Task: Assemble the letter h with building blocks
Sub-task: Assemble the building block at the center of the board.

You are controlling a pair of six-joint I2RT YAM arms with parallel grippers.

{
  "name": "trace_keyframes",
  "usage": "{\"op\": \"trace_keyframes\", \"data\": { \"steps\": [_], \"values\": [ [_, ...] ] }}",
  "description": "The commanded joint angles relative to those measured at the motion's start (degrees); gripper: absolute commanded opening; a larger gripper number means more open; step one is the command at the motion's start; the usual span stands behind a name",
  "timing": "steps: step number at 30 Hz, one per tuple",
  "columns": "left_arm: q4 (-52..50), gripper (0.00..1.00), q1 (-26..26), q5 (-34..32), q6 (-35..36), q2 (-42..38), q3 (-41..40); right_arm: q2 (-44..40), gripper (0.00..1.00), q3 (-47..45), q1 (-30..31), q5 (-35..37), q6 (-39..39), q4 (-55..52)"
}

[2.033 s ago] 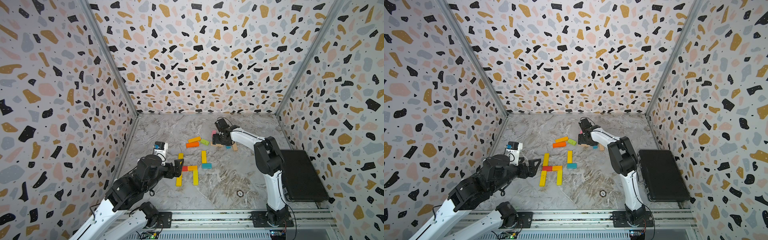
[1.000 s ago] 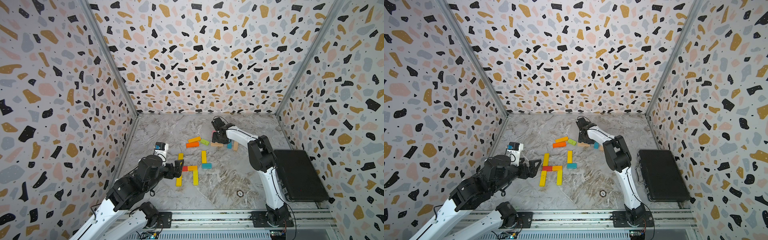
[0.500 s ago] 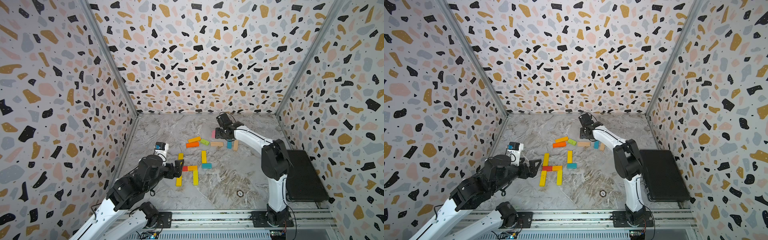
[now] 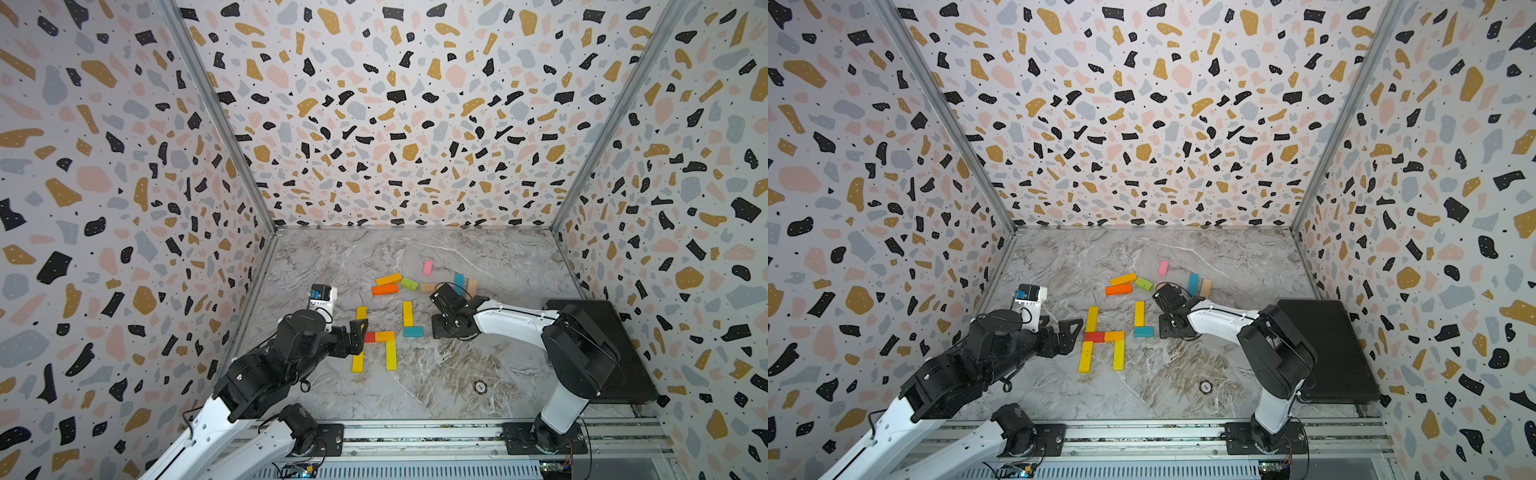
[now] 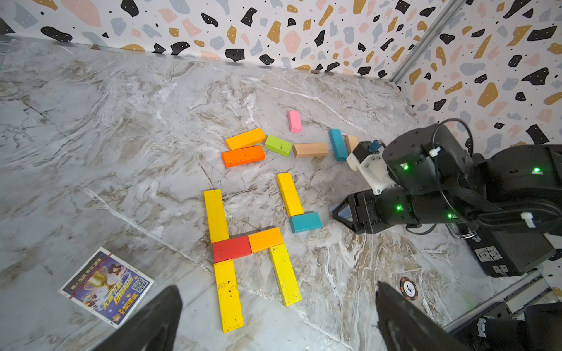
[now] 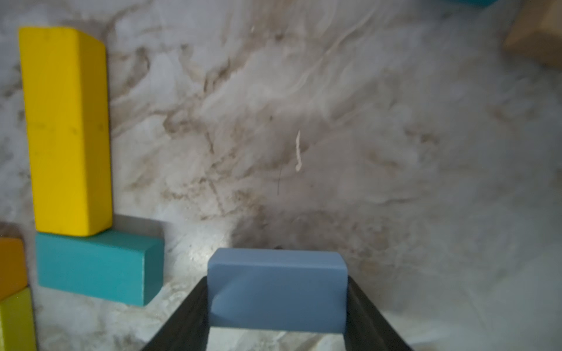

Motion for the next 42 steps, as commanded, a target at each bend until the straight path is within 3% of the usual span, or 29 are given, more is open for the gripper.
{"op": "trace_keyframes", "data": {
  "steps": [1,23,42],
  "values": [
    [2.2,0.99,0.4,0.2,-0.4,0.1,-0.4,-1.6,0.58,0.0,1.2,-0.5,2.4,3.9],
    [2.3,0.99,0.4,0.1,-0.5,1.0,-0.4,0.9,0.60,-1.2,2.7,0.1,1.1,4.5],
    [2.3,0.99,0.4,-0.4,-0.5,1.5,-0.1,0.6,0.74,-1.1,2.9,0.8,1.8,4.9]
  ]
}}
